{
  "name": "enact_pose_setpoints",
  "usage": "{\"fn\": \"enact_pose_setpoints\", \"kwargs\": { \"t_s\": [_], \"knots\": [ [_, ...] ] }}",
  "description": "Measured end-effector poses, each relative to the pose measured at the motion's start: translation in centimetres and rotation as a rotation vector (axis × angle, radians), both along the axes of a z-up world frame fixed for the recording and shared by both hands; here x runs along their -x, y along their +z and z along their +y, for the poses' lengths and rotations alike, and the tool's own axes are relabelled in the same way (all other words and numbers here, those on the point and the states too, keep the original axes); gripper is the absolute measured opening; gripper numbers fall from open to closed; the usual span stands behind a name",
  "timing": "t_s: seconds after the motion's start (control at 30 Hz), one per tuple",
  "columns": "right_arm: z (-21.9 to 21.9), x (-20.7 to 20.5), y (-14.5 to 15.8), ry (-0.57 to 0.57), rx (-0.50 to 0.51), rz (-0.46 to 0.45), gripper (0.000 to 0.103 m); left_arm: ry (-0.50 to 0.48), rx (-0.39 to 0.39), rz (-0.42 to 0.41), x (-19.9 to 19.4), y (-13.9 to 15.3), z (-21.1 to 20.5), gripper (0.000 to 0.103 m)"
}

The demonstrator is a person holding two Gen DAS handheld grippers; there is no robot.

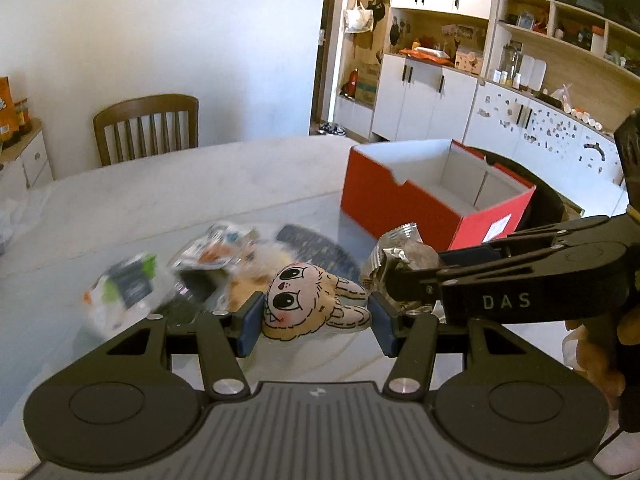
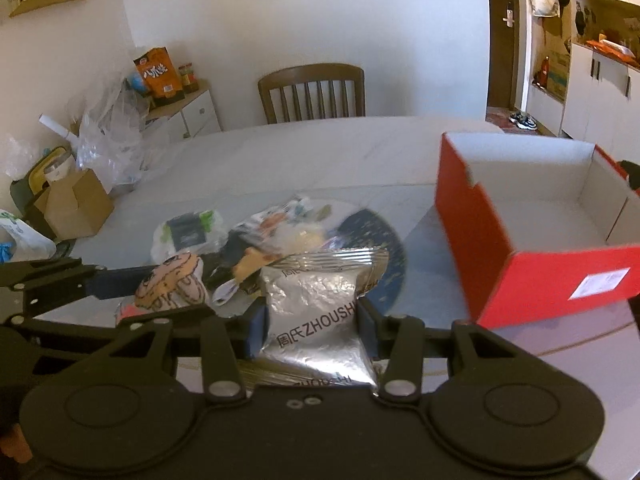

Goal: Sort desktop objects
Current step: 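Carry the keychain and foil bag with both tools into the red shoebox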

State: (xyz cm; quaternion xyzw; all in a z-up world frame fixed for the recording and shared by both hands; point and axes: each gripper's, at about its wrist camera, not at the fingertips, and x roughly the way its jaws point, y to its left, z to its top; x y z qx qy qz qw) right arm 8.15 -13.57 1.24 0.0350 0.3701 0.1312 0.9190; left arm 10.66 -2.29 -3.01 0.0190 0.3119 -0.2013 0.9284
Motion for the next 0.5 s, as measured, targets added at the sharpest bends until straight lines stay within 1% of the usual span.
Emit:
{"fn": "enact_pose_setpoints", "kwargs": {
  "t_s": [0.27,0.5],
  "knots": [
    [-6.6,-1.9,1.8,0.008,-0.014,-0.042,0.046,0.002,-0.007,-0.038,-2.3,1.9,-6.4,0.055],
    [-11.7,-3.4,2.9,0.000,-0.003,-0.069,0.046,-0.017,-0.017,-0.068,-4.1,3.1,-11.5,0.055]
  ]
}}
